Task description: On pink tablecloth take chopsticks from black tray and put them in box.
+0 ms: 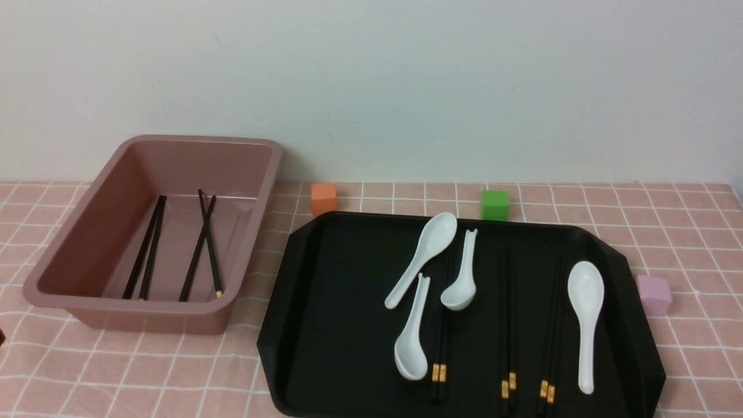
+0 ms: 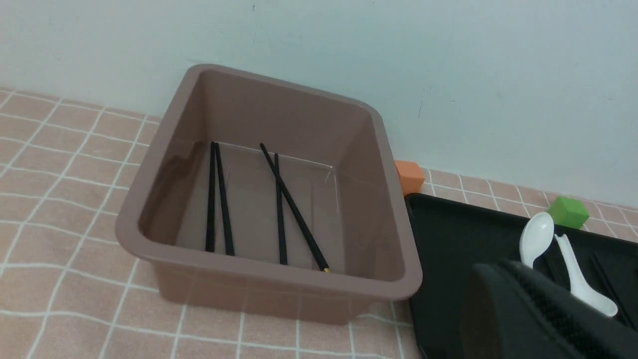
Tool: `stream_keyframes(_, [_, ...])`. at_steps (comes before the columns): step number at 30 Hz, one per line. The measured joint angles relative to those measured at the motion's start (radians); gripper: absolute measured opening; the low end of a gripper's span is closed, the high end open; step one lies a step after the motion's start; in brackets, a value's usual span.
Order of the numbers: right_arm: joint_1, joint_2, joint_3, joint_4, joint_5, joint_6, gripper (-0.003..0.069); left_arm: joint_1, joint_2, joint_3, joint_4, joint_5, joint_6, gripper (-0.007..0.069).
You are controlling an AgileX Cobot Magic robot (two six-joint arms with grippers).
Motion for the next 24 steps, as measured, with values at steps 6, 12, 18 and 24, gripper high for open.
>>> stream_keyframes(6, [0.000, 0.000, 0.000, 0.001, 0.000, 0.000, 0.0240, 0.000, -0.017, 0.063, 0.001, 0.000, 0.000, -0.0013])
stream_keyframes(12, [0.000, 0.000, 0.000, 0.001, 0.000, 0.000, 0.0240, 0.000, -0.017, 0.083, 0.010, 0.023, 0.000, -0.0013])
stream_keyframes(18, [0.000, 0.000, 0.000, 0.001, 0.000, 0.000, 0.0240, 0.025, -0.066, 0.109, 0.022, -0.023, 0.000, -0.0013])
stream_keyframes(24, [0.000, 0.000, 0.000, 0.001, 0.000, 0.000, 0.0240, 0.097, -0.237, 0.239, -0.011, -0.059, 0.019, -0.0013])
